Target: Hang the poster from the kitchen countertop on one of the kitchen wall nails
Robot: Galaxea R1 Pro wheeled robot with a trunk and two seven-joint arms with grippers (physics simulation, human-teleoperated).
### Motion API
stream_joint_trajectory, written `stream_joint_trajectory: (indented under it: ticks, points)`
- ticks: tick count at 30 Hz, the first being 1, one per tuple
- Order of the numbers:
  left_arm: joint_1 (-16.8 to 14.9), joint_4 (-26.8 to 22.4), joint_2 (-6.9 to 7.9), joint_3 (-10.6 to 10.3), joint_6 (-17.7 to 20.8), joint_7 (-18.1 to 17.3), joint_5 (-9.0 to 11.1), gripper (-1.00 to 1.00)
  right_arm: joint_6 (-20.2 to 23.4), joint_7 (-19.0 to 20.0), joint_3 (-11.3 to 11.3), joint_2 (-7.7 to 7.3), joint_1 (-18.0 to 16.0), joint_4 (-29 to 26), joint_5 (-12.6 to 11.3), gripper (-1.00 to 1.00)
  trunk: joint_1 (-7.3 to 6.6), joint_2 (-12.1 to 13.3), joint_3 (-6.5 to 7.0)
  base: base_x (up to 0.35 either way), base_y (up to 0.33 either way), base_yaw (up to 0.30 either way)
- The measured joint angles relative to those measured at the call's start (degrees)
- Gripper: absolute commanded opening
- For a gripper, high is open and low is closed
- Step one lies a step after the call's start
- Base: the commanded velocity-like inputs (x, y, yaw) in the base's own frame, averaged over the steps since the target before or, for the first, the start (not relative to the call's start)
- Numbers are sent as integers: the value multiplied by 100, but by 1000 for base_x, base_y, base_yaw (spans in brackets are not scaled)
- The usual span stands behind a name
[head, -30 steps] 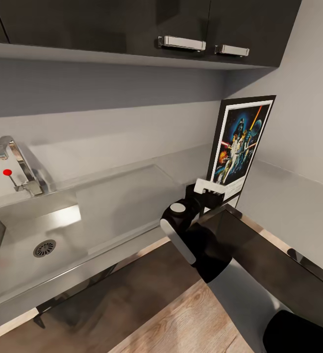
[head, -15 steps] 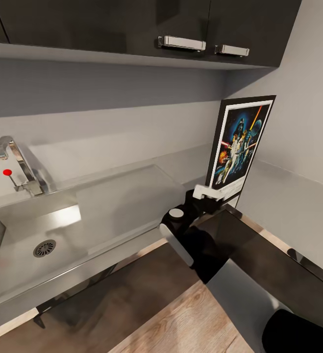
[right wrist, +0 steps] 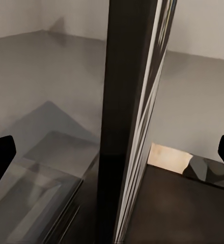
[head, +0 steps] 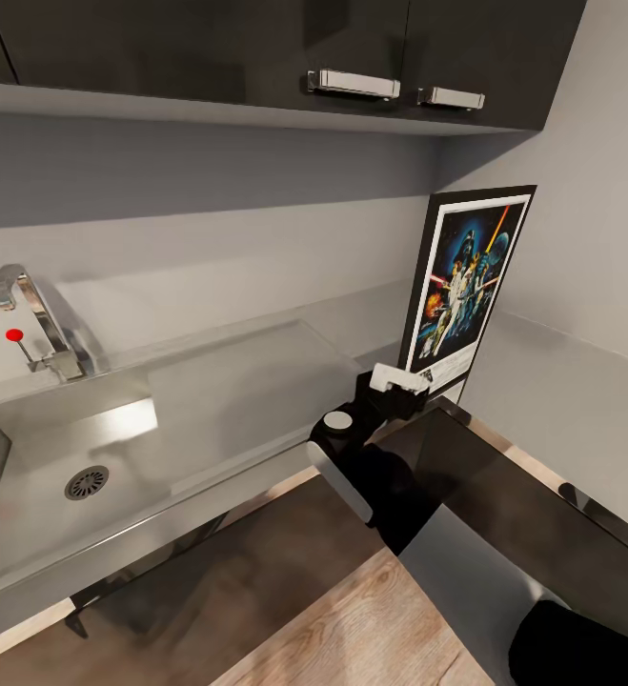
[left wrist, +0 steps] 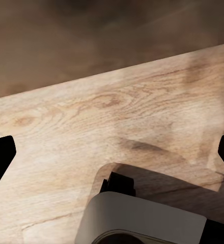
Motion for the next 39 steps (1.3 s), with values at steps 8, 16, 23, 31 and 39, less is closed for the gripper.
stream_joint_trajectory:
  ticks: [8,16,23,31,39]
  points:
    - [0,0,0,0,0,0,0,100,-11,0,2,0,0,2,-14,100,0,0,0,0,0,0]
    - [-2,0,0,0,0,0,0,100,-12,0,2,0,0,3,-22,-100,0,0,0,0,0,0]
    - [-1,0,0,0,0,0,0,100,14,-3,2,0,0,-3,-28,-100,0,0,0,0,0,0]
    - [-1,0,0,0,0,0,0,100,17,-9,1,0,0,-13,-15,-100,0,0,0,0,0,0]
    - [0,0,0,0,0,0,0,100,17,-14,2,0,0,-48,-20,-100,0,0,0,0,0,0]
